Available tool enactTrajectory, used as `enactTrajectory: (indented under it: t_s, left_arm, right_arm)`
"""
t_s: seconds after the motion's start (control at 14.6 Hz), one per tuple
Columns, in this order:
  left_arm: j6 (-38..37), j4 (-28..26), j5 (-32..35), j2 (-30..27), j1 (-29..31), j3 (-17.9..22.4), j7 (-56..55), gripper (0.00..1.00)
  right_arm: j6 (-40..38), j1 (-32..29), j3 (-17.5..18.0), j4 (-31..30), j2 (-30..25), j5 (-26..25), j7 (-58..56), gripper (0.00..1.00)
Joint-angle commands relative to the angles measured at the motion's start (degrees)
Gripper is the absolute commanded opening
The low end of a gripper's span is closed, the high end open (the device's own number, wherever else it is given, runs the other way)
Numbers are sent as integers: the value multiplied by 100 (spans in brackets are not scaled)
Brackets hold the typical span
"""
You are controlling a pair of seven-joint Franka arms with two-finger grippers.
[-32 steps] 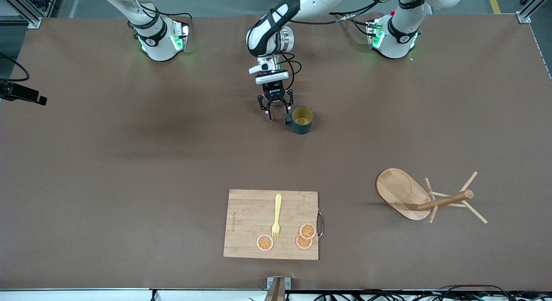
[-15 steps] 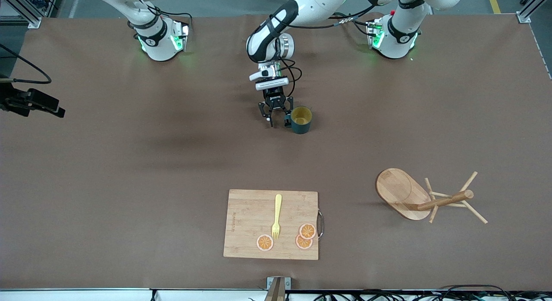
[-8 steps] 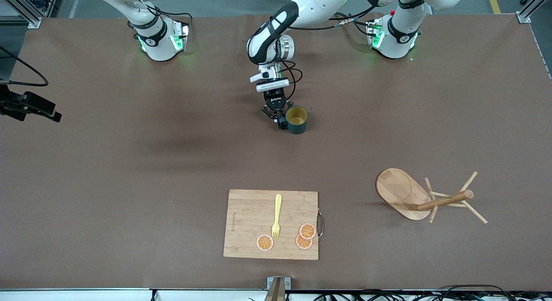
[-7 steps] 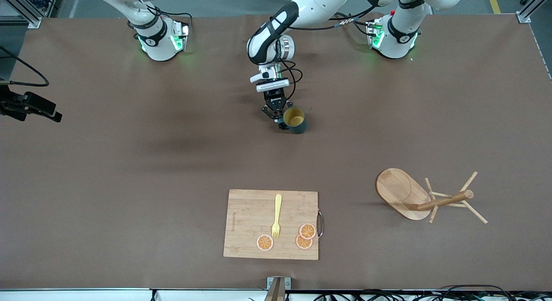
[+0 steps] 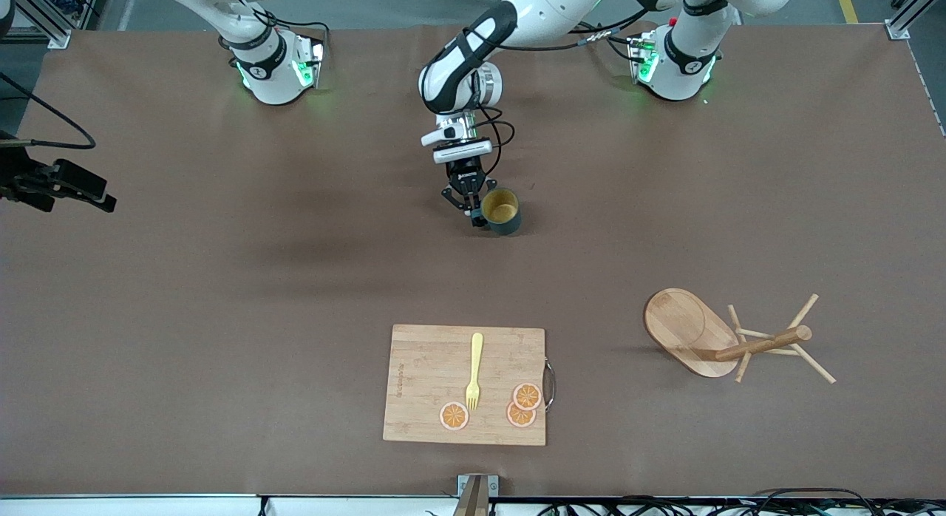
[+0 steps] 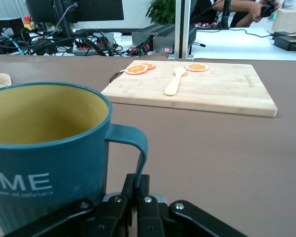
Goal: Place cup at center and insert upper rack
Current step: 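Lift the mug with the left gripper and carry it toward the mug tree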
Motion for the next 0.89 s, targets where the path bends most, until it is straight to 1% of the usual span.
enactTrajectory:
  t_s: [0.0, 0.14, 0.21, 0.27, 0.34, 0.41, 0.48, 0.55, 0.68, 0.82]
  left_arm:
    - [273, 750, -928, -142, 177, -36, 955, 0]
    - [308, 1348, -1772, -177, 292, -45, 1685, 0]
    - [309, 1551, -2194, -238, 362, -45, 1984, 0]
    - [352, 1640, -2616, -369, 484, -45, 2318, 0]
    - [526, 1658, -3029, -553, 616, -45, 2547, 0]
    - [711, 1658, -3381, -747, 765, -45, 2663, 0]
    - [878, 1658, -3776, -940, 941, -45, 2716, 0]
    - [932, 1658, -4128, -1055, 1056, -45, 2804, 0]
    - [1046, 1658, -4831, -1240, 1372, -45, 3119, 0]
    - [1152, 1658, -5543, -1381, 1644, -45, 3322, 0]
  right_arm:
    - [-316, -63, -48, 65, -184, -14, -2, 100]
    - [-862, -447, -75, 83, -334, -14, 7, 100]
    - [-872, -537, -66, 83, -378, -31, -2, 100]
    - [-846, -538, -40, 83, -353, -214, -10, 100]
    - [-777, -477, -5, 83, -335, -477, -2, 100]
    - [-689, -319, 56, 74, -326, -636, 7, 100]
    - [-575, -57, 65, 83, -326, -733, 7, 100]
    - [-426, 50, 74, 57, -283, -769, 16, 100]
    - [-372, -1, 48, 4, -265, -743, 60, 100]
    - [-424, -316, 4, 21, -282, -638, 16, 100]
